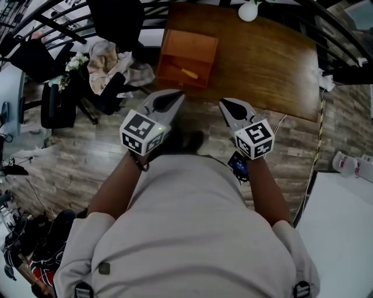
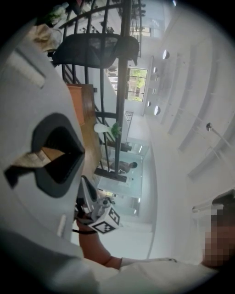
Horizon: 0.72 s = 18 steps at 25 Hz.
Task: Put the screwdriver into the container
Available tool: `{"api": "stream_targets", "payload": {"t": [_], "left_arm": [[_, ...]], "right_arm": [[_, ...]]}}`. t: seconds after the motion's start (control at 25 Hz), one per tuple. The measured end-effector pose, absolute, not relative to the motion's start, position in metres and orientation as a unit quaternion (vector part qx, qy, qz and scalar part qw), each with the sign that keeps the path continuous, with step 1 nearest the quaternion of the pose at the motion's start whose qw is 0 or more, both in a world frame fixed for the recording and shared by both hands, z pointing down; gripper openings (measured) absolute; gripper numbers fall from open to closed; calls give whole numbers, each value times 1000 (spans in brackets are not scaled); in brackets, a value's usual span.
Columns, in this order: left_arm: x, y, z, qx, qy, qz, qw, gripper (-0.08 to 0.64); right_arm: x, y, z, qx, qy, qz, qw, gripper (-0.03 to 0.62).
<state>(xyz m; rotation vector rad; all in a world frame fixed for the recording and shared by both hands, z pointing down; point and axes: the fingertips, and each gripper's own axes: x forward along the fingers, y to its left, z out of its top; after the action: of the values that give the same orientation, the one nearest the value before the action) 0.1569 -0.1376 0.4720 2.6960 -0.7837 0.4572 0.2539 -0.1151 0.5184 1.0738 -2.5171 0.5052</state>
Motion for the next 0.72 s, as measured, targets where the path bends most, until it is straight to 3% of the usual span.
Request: {"api": "stream_targets", "payload": {"t": [0.72], "left_arm": [[93,-79,458,951,-241,150,127,3]], "right_arm": [[187,-63,490,415,-883,171,138,8]]}}
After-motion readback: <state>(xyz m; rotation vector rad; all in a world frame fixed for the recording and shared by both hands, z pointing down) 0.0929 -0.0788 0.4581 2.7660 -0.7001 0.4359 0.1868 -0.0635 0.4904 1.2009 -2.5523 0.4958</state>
